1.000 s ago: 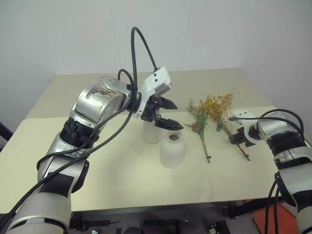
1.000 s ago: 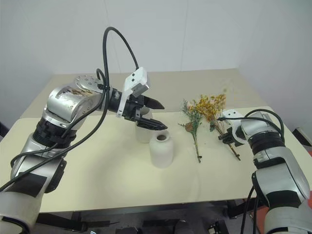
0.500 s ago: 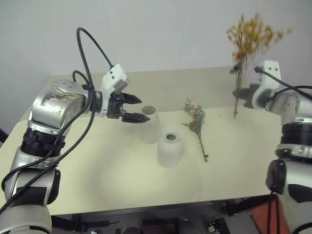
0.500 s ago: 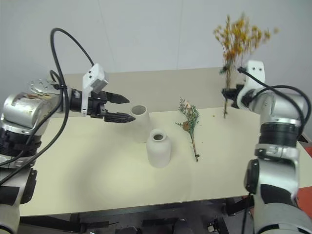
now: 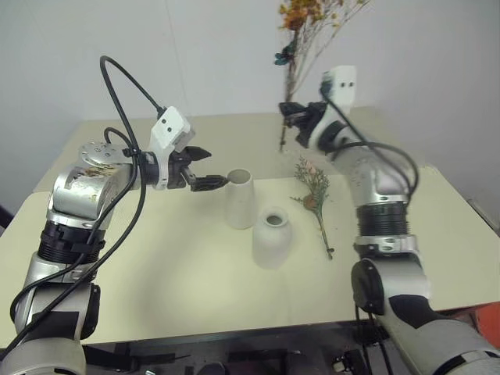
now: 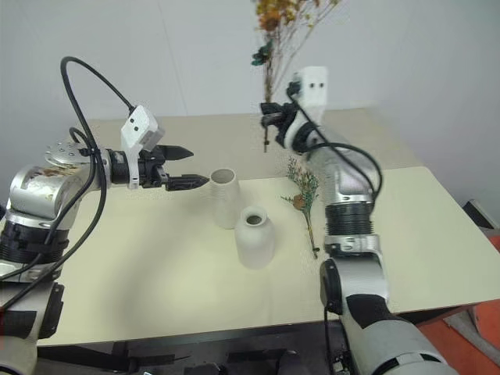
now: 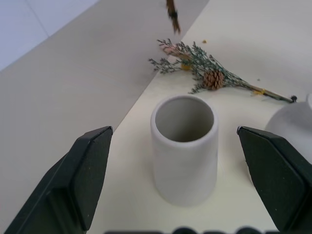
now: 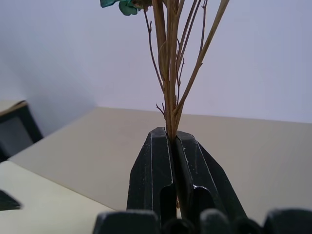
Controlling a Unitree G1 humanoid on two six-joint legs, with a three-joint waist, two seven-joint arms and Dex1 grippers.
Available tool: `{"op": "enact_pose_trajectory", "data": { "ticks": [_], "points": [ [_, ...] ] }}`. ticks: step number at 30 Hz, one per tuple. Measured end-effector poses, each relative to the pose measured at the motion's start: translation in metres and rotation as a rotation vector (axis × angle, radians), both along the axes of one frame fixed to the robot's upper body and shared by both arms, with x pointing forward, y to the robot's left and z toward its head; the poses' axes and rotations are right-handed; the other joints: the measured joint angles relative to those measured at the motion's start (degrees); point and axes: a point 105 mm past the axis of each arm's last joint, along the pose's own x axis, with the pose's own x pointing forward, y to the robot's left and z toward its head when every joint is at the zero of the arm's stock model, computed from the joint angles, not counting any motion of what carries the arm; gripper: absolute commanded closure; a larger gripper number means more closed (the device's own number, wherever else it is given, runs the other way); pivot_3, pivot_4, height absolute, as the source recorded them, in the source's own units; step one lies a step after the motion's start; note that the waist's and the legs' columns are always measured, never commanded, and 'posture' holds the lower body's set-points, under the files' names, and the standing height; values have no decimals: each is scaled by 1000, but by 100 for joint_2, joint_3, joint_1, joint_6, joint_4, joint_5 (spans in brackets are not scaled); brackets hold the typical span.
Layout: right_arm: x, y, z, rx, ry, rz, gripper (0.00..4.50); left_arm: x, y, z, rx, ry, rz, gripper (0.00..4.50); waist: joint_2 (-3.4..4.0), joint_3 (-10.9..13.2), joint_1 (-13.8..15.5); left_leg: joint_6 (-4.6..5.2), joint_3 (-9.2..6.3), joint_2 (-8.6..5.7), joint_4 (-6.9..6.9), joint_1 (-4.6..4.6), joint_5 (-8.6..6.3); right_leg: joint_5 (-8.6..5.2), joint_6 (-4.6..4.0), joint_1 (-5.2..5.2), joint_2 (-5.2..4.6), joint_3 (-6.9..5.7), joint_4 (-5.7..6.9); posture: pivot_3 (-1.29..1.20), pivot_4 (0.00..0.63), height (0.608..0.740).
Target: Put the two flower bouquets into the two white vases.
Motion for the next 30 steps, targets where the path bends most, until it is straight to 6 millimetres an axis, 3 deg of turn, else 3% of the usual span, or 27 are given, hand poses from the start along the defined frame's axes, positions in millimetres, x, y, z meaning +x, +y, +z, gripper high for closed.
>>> {"op": "enact_pose_trajectory", "data": {
  "ticks": [7,16,21,30],
  "points": [
    [-6,26,0,8,-72,43,4494,1,-2,-2,-7,-6,9,0,1,-1,-8,-2,-9,-1,0,1,1,0,0,-1,0,0,3,0,150,740],
    [-9,39,-36,11,-2,64,4494,0,-3,-6,-3,0,6,0,2,-1,-25,-6,-11,1,0,3,3,0,-1,-6,2,1,13,0,150,740],
    [-16,50,-36,3,-13,94,4494,-1,-3,-6,-2,-2,4,0,2,-1,-25,-7,-13,1,0,4,4,0,-1,-8,3,0,18,0,150,740],
    [-16,49,-54,-15,21,90,4494,-3,-3,-11,2,8,4,0,2,-1,-22,-7,-12,1,0,5,4,0,-1,-9,3,1,19,0,150,740]
  ]
}}
